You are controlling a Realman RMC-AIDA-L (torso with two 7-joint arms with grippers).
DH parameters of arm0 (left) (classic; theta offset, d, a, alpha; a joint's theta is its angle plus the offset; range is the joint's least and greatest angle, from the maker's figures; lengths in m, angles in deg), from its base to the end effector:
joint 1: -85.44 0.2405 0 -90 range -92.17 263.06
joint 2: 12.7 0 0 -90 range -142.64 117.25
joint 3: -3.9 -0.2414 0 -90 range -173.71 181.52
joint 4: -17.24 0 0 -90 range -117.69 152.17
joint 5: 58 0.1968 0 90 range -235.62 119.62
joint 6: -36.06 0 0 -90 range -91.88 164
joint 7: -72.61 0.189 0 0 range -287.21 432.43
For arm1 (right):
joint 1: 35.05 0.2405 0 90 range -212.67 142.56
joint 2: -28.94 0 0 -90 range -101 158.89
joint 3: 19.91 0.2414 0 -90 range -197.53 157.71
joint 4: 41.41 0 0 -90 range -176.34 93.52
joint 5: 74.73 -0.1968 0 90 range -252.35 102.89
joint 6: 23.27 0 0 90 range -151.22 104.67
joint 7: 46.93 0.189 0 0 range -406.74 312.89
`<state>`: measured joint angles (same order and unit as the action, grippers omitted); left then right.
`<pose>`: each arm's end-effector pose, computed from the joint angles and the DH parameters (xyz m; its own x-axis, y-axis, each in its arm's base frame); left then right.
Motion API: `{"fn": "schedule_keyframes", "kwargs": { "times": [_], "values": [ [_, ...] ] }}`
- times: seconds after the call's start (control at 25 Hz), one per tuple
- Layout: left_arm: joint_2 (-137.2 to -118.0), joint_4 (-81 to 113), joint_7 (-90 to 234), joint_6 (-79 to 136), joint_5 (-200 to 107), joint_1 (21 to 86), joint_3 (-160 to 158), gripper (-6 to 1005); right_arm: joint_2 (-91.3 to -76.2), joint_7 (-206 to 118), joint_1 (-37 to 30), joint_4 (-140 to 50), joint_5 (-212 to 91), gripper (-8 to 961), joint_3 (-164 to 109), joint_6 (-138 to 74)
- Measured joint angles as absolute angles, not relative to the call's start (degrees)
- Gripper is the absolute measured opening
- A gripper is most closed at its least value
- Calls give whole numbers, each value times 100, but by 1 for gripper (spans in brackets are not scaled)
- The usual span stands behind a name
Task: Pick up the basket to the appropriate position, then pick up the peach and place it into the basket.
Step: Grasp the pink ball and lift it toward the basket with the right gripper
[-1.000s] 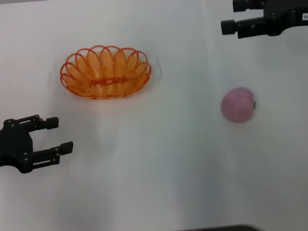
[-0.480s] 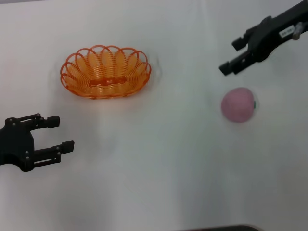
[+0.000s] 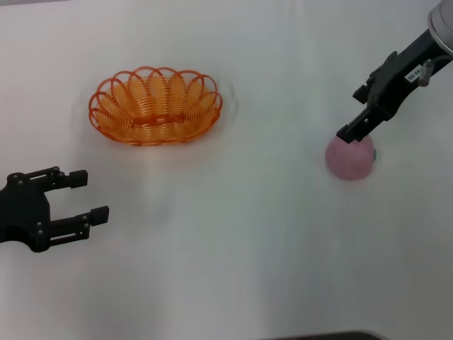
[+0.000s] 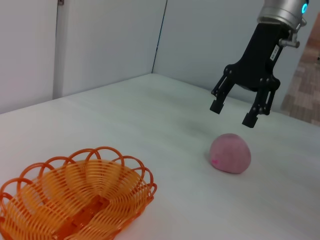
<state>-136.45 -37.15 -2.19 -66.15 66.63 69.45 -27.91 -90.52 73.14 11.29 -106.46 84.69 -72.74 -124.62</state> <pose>-0.2763 0.2499 -0.0115 0.8309 0.3557 0.4279 0.4653 -0.8658 -0.1839 0.2075 0.3570 0.0037 0.7874 -0.5316 0.3123 -0.4545 -0.8427 -0.2885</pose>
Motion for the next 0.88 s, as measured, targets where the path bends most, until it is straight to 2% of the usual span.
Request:
{"fn": "schedule_keyframes", "kwargs": {
  "times": [0.88],
  "values": [
    [-13653,-3665,-219,-6541,6640,6928,-2791,736,-9060,7413,1154,-9785,8550,914,-7981,-11742]
  ]
}}
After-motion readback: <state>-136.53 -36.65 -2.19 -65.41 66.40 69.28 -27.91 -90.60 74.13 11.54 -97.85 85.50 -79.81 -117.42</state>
